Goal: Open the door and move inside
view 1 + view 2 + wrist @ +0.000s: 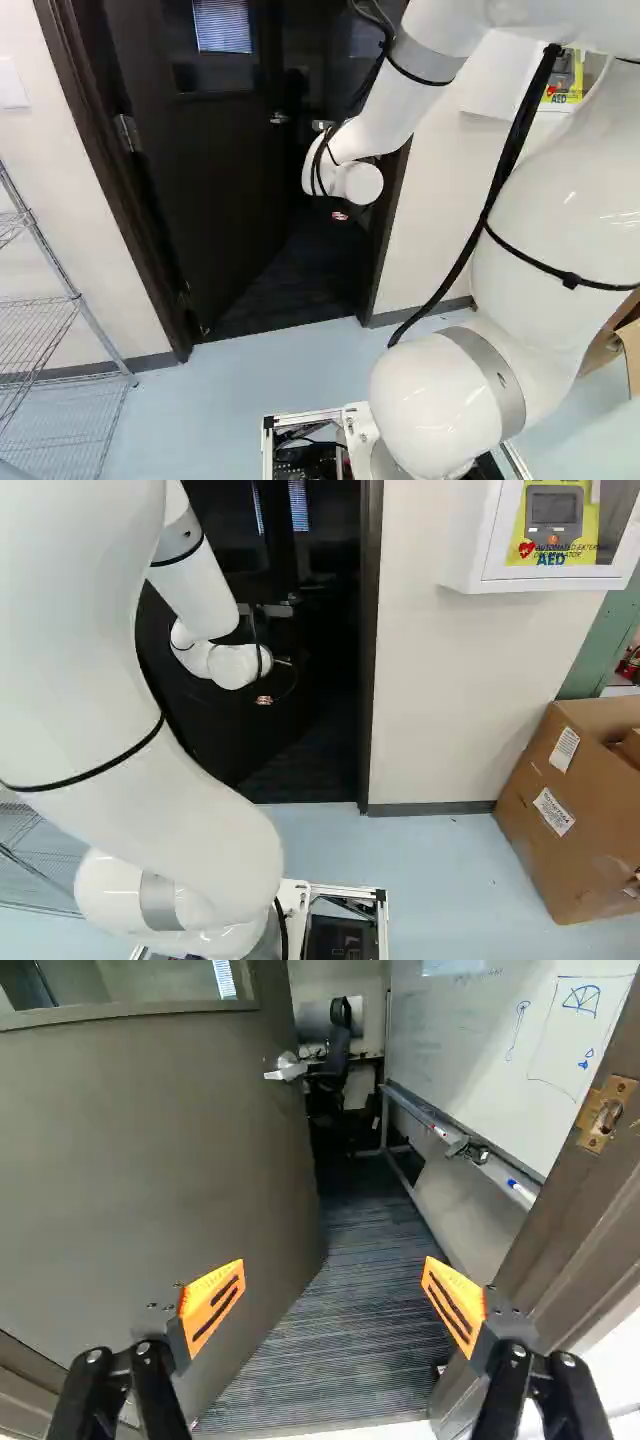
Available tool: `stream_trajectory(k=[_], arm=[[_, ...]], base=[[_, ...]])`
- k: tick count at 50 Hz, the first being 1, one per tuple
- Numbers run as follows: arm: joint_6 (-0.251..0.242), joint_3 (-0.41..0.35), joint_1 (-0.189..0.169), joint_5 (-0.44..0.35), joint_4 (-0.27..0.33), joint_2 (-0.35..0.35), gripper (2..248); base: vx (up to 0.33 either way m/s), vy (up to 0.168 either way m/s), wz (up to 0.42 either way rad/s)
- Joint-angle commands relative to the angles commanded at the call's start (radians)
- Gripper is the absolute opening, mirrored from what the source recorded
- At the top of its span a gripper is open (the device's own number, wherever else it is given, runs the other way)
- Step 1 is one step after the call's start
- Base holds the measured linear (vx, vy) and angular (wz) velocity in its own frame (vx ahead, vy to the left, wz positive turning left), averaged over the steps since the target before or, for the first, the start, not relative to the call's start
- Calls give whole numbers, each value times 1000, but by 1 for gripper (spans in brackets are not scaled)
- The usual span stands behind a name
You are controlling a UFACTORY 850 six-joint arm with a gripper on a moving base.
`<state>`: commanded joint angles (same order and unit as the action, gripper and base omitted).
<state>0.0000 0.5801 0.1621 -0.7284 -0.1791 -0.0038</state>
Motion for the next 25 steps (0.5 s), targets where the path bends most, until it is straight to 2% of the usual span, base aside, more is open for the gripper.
stream_trajectory(k=[25], arm=[[0,0,0,0,0,0,247]], base=[[0,0,0]])
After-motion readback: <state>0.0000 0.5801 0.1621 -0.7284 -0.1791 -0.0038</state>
